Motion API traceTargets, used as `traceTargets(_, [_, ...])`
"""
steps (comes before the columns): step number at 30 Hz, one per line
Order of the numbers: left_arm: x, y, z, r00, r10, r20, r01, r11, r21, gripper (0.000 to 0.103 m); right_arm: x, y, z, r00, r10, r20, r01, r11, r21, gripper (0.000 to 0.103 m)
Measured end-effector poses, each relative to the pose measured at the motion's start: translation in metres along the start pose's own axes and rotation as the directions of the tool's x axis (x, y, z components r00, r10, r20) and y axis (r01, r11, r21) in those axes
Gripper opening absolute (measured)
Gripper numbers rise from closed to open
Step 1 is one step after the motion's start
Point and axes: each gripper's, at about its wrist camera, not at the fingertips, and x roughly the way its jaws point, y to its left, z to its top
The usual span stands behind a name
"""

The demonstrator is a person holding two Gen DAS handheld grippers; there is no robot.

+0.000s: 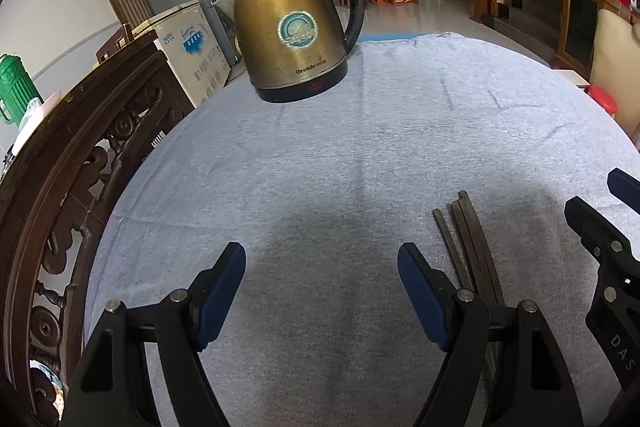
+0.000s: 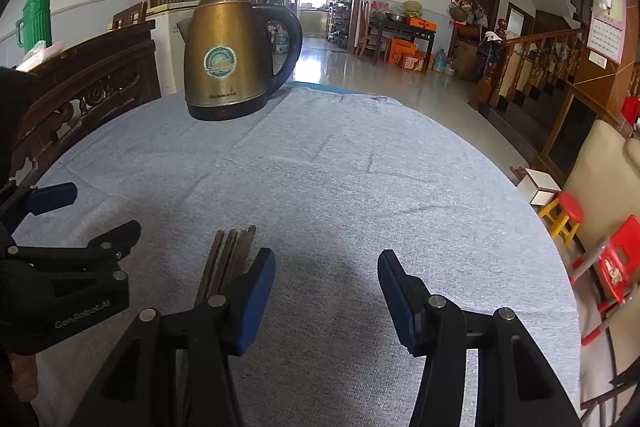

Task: Organize utensils

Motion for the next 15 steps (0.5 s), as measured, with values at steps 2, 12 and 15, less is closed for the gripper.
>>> traceTargets(2, [0.004, -0.002, 0.001, 1.0, -0.001, -0.007, 0.001, 1.0, 0.005, 0.079, 0.001, -0.001, 0.0, 1.0, 0.0, 0.0, 0.0, 1.0, 0.002, 0.058])
traceTargets(12, [0.026, -0.005, 0.003, 0.999, 0.005, -0.048, -0.004, 1.0, 0.014, 0.079, 0.004, -0.006, 0.003, 1.0, -0.008, 0.004, 0.008, 1.0, 0.005, 0.058])
traceTargets(15, [0.03, -0.007, 0.004, 0.999, 0.001, -0.052, 0.0, 1.0, 0.015, 0.079, 0.006, -0.006, 0.003, 1.0, -0.007, 0.002, 0.007, 1.0, 0.002, 0.058])
